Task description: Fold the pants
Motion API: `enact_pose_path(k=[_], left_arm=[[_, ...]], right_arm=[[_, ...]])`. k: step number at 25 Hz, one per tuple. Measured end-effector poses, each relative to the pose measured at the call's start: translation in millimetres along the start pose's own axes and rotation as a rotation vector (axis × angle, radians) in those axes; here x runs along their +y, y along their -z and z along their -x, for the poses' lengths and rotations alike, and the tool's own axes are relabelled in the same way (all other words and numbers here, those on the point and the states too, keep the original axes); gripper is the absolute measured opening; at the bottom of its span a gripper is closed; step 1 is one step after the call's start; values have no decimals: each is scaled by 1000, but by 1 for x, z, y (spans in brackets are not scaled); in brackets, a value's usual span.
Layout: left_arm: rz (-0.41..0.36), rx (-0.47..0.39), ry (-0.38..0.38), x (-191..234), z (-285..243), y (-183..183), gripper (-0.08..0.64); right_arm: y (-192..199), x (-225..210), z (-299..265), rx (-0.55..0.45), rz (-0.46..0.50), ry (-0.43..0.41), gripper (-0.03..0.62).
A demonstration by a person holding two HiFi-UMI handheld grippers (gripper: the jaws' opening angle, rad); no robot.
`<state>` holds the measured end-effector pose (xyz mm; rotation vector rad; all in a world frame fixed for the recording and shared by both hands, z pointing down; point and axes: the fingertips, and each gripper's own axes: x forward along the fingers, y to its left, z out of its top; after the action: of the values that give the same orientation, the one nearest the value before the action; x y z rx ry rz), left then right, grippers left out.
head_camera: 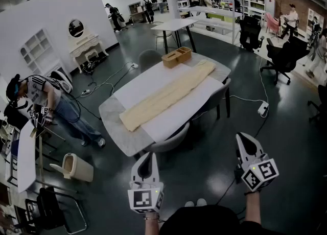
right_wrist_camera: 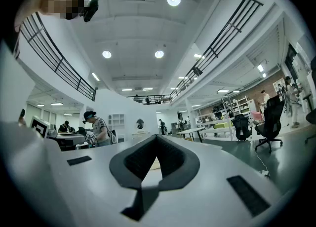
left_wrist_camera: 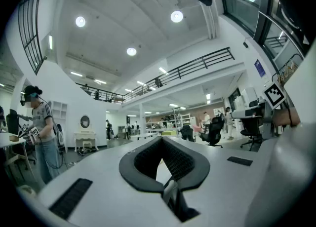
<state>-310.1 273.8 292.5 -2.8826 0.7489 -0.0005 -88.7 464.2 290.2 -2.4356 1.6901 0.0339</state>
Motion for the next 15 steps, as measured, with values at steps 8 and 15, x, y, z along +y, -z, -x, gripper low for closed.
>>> enact_pose_path(k=[8, 15], left_arm=[[5, 22, -9, -5, -12, 11, 14], [20, 39, 0, -25, -38, 17, 14]], right_arm=[[9, -29, 1, 21, -15, 28, 14], [9, -50, -14, 16, -11, 8, 14]])
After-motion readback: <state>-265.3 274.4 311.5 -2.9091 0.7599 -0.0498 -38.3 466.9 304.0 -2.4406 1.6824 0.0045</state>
